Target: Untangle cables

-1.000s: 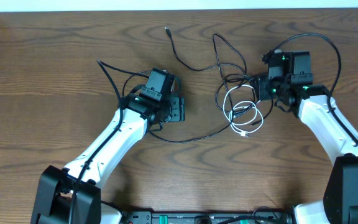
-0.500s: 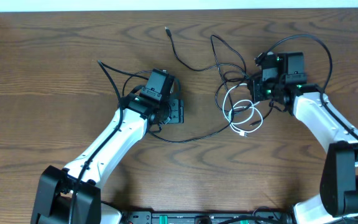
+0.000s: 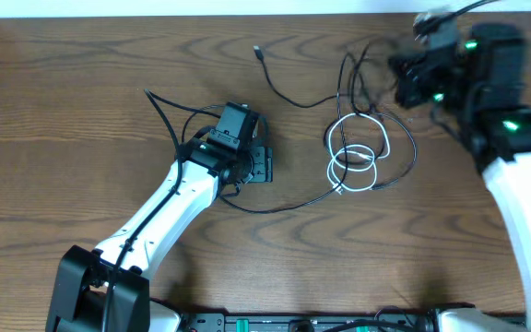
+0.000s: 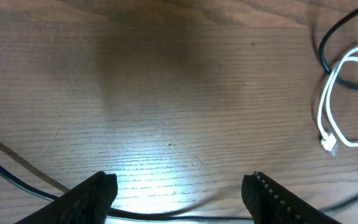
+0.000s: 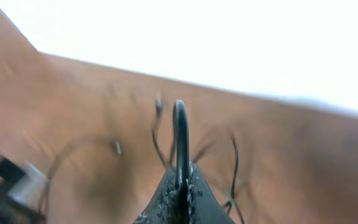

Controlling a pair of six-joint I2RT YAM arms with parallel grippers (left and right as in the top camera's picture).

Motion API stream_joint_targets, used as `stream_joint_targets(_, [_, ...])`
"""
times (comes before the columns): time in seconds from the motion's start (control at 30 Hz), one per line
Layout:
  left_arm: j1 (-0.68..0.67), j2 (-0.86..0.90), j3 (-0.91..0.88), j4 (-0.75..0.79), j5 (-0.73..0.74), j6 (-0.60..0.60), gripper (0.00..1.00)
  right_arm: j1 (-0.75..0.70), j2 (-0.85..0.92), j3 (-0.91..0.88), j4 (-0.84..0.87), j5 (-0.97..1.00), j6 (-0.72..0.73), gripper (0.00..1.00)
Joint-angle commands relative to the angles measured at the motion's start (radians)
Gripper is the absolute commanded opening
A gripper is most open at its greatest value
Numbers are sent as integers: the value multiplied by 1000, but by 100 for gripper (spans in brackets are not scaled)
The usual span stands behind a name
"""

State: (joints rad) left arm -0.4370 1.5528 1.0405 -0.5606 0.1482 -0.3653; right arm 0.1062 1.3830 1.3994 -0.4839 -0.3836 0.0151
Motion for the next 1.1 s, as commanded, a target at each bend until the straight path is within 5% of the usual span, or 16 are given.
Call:
stream_joint_targets(0.0, [-1,4,23,3,-10,10,70,6,-51,62,30,10,18,1])
stream_joint_targets(0.23, [-1,4,23,43,-10,10,70,6,-143,100,120,51,13,1])
stream_joint_targets(0.4, [-1,4,23,126,7,9,77,6,-193,100,122,417,14,1])
stream_joint_targets(0.57, [-1,4,23,307,169,2,80,6,-220,99,71,397,18,1])
stream_joint_targets(0.93, [-3,132,23,675,423,-433,82,6,-218,99,-32,178,112,1])
stream_joint_targets(1.07, [-26,212,23,816,528,-548,76,6,-219,99,-23,167,138,1])
